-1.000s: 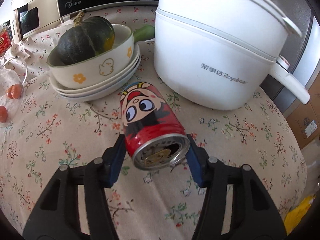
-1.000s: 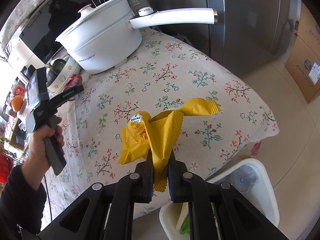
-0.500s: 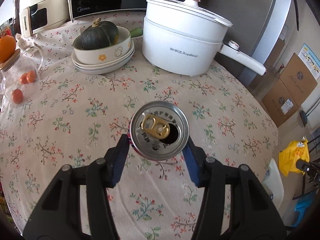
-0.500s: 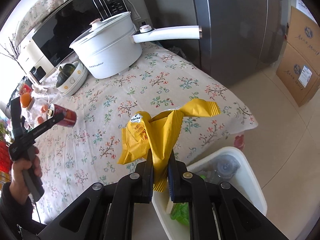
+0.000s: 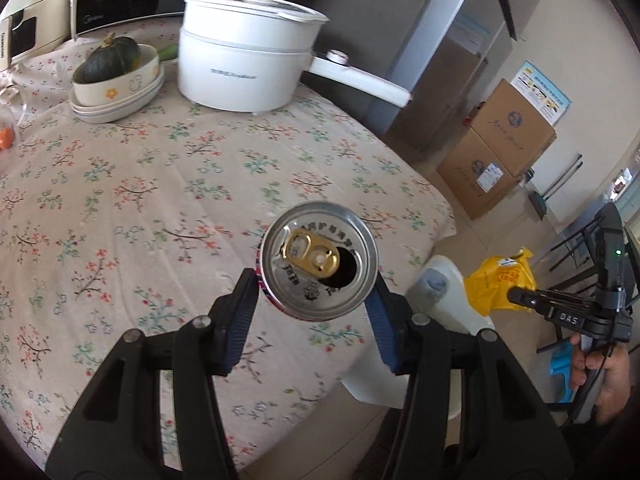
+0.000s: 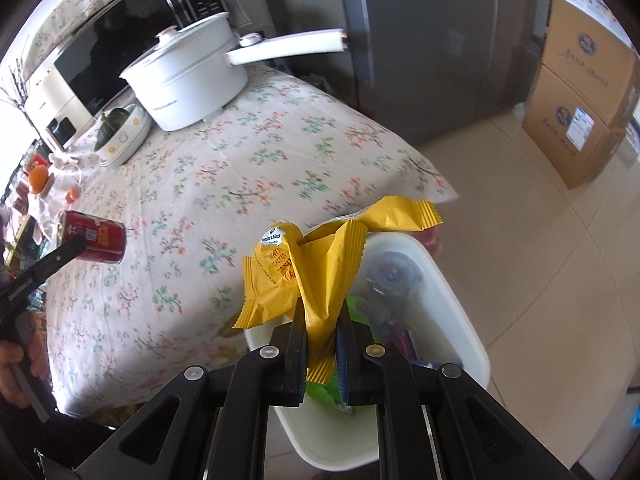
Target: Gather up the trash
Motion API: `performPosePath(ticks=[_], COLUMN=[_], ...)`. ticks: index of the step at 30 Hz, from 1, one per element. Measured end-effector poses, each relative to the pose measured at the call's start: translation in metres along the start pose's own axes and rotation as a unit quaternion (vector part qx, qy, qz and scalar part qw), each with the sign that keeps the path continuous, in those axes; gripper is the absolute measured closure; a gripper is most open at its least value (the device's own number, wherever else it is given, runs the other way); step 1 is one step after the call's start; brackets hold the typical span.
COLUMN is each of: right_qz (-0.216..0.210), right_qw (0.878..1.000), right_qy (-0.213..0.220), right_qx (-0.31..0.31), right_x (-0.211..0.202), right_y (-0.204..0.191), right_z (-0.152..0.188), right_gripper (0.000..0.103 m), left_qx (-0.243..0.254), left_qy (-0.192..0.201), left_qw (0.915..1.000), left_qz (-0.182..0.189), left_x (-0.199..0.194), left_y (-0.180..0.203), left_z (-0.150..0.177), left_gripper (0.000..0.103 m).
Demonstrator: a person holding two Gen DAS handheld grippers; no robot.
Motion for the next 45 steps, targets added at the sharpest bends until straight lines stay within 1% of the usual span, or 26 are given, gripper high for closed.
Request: performPosePath(ticks=[4,8,9,11,12,13,15,19,22,25,32,33,34,35,36,37,40,43,45], right_qz=[0.015,0.025,0.021,0.015,0.015,0.015,0.016,0.029,0.036,0.041,0.059,0.06,0.06,0.062,0.064,0.066,0.067,0.062,0.06], right_qw=[1.0,0.998,0.998,0.997,0.996,0.996,0.996,0.997,0.997,0.997,0.996,0.996,0.996,0.996,0.996,0.996,0.997,0.997,0.998], right_qy=[-0.02,-0.044,-0.051,-0.066,-0.074,-0.076,-0.07,-0.057,-0.055,-0.055,-0.052,-0.049,-0.047,-0.044,-0.04,-0.037,-0.03,-0.02,-0.013], right_qx=[0.018,0.025,0.028,0.039,0.047,0.053,0.055,0.044,0.037,0.035,0.037,0.039,0.041,0.043,0.043,0.042,0.038,0.028,0.021], right_x=[0.003,0.012,0.014,0.019,0.021,0.022,0.018,0.009,0.007,0.007,0.001,-0.001,-0.002,-0.004,-0.006,-0.008,-0.013,-0.018,-0.022], right_y=[0.025,0.039,0.041,0.044,0.046,0.048,0.049,0.048,0.047,0.049,0.055,0.055,0.055,0.055,0.054,0.052,0.044,0.032,0.022], right_z=[0.016,0.027,0.029,0.033,0.034,0.035,0.036,0.034,0.034,0.035,0.042,0.043,0.044,0.045,0.046,0.046,0.049,0.053,0.056], right_gripper=[0.091,0.09,0.086,0.082,0.076,0.067,0.058,0.055,0.052,0.051,0.051,0.05,0.048,0.047,0.044,0.043,0.041,0.038,0.035], left_qx=[0.025,0.057,0.064,0.079,0.084,0.089,0.099,0.117,0.132,0.144,0.172,0.173,0.174,0.176,0.178,0.181,0.186,0.159,0.134], left_qy=[-0.016,-0.034,-0.038,-0.048,-0.052,-0.057,-0.067,-0.082,-0.09,-0.099,-0.095,-0.094,-0.092,-0.087,-0.078,-0.068,-0.052,-0.039,-0.028], left_qw=[0.9987,0.9954,0.9945,0.9927,0.9919,0.991,0.9893,0.9862,0.9834,0.9811,0.9766,0.9769,0.9775,0.9781,0.979,0.9797,0.981,0.9864,0.9902], left_qz=[0.042,0.068,0.073,0.077,0.079,0.082,0.083,0.085,0.086,0.083,0.087,0.083,0.076,0.069,0.061,0.053,0.02,-0.01,-0.025], left_x=[0.004,0.011,0.013,0.02,0.023,0.027,0.034,0.048,0.06,0.071,0.08,0.078,0.076,0.073,0.067,0.062,0.045,0.028,0.016], left_y=[0.037,0.069,0.075,0.086,0.09,0.093,0.099,0.111,0.121,0.129,0.141,0.141,0.14,0.14,0.138,0.137,0.127,0.107,0.092], left_z=[0.015,0.029,0.033,0.04,0.043,0.046,0.052,0.062,0.07,0.078,0.085,0.086,0.087,0.088,0.087,0.087,0.086,0.085,0.083], left_gripper=[0.048,0.048,0.048,0.048,0.048,0.048,0.048,0.048,0.048,0.048,0.046,0.045,0.037,0.025,0.021,0.018,0.015,0.006,0.004])
Point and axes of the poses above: each gripper's, at about its wrist camera, not at the fingertips, and x roughly the way its jaws point, y to its right, z to its underside, the point moved 3 cm from there along x, roughly the way its jaws point, and after that the axes turned 3 degrees about -x, right-handed, at the moved point
